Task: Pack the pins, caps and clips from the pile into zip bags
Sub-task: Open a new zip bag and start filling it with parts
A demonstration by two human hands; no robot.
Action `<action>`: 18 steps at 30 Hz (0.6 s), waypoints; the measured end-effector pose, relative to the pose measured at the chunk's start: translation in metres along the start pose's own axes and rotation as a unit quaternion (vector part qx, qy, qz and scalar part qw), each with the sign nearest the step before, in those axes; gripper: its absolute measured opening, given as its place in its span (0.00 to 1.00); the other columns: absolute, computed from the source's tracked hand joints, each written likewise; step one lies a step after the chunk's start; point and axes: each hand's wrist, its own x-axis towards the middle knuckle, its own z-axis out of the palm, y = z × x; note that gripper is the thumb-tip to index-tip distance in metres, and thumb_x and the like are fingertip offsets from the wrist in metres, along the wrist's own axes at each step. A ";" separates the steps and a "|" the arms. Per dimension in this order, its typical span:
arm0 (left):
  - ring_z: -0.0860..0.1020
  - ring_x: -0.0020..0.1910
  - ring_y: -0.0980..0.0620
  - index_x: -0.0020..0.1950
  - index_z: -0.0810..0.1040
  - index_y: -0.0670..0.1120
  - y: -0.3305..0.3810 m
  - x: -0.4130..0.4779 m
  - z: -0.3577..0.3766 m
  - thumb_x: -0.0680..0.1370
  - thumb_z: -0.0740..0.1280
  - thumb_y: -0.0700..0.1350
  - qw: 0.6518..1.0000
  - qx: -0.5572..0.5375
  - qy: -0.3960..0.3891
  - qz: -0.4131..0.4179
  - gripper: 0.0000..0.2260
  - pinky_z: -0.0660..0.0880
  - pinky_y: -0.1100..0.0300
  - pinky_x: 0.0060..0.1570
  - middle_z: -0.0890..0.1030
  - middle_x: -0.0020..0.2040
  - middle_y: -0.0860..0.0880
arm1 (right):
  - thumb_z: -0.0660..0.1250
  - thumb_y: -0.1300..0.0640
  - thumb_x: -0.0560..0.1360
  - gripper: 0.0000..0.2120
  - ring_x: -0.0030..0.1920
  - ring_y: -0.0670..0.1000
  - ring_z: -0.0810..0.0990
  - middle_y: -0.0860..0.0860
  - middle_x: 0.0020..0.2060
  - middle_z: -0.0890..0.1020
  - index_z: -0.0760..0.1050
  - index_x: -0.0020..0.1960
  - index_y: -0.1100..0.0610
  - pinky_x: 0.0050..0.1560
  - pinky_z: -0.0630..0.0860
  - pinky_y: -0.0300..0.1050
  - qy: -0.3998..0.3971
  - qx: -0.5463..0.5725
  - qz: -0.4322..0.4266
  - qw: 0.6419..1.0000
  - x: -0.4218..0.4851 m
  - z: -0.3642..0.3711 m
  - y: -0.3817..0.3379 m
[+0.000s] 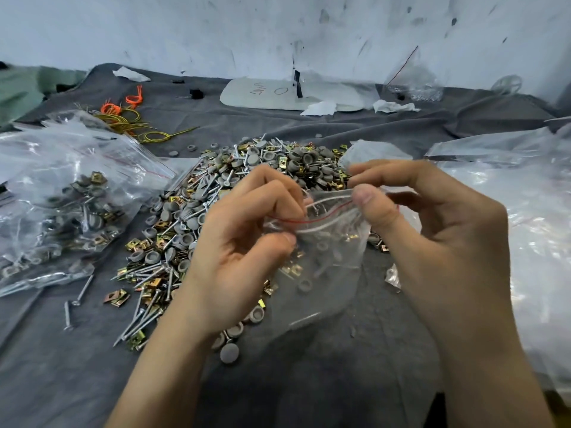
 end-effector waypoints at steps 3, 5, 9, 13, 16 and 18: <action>0.73 0.46 0.56 0.39 0.71 0.48 -0.001 -0.001 -0.001 0.68 0.60 0.42 1.000 -0.006 0.006 0.003 0.03 0.69 0.64 0.48 0.73 0.43 0.47 | 0.69 0.53 0.74 0.03 0.47 0.50 0.83 0.43 0.44 0.84 0.80 0.45 0.46 0.46 0.80 0.47 0.018 0.024 0.022 0.999 0.000 -0.003 0.003; 0.73 0.47 0.56 0.39 0.71 0.48 -0.003 -0.001 -0.002 0.68 0.60 0.42 1.000 -0.014 0.011 -0.002 0.02 0.68 0.64 0.48 0.73 0.43 0.48 | 0.68 0.53 0.75 0.03 0.45 0.48 0.83 0.42 0.43 0.84 0.80 0.44 0.45 0.45 0.78 0.40 0.031 0.028 0.037 0.998 0.001 -0.003 0.007; 0.73 0.47 0.55 0.37 0.72 0.46 -0.007 -0.001 -0.005 0.68 0.60 0.42 1.000 -0.011 0.023 0.000 0.02 0.68 0.63 0.48 0.73 0.43 0.52 | 0.67 0.58 0.76 0.06 0.46 0.43 0.82 0.44 0.43 0.84 0.80 0.45 0.47 0.43 0.75 0.30 0.050 0.064 0.086 0.993 0.004 0.000 0.032; 0.73 0.46 0.54 0.36 0.70 0.51 -0.010 0.000 -0.008 0.67 0.60 0.42 0.999 -0.034 0.040 -0.006 0.03 0.68 0.61 0.47 0.75 0.43 0.57 | 0.69 0.65 0.74 0.12 0.40 0.40 0.81 0.43 0.38 0.84 0.80 0.41 0.48 0.43 0.77 0.34 -0.077 -0.003 0.195 0.978 0.000 0.015 0.063; 0.73 0.46 0.53 0.38 0.71 0.51 -0.012 -0.001 -0.016 0.66 0.60 0.42 0.997 -0.047 0.057 -0.001 0.04 0.68 0.60 0.48 0.75 0.43 0.59 | 0.73 0.63 0.71 0.12 0.39 0.41 0.80 0.41 0.33 0.82 0.80 0.37 0.46 0.46 0.75 0.40 -0.217 -0.052 0.238 0.945 -0.007 0.031 0.073; 0.72 0.46 0.51 0.37 0.71 0.52 -0.012 -0.001 -0.022 0.66 0.60 0.42 0.997 -0.050 0.062 0.009 0.05 0.68 0.56 0.49 0.76 0.43 0.58 | 0.75 0.58 0.70 0.07 0.45 0.46 0.79 0.42 0.36 0.81 0.80 0.38 0.47 0.53 0.73 0.45 -0.284 -0.106 0.211 0.929 -0.011 0.040 0.075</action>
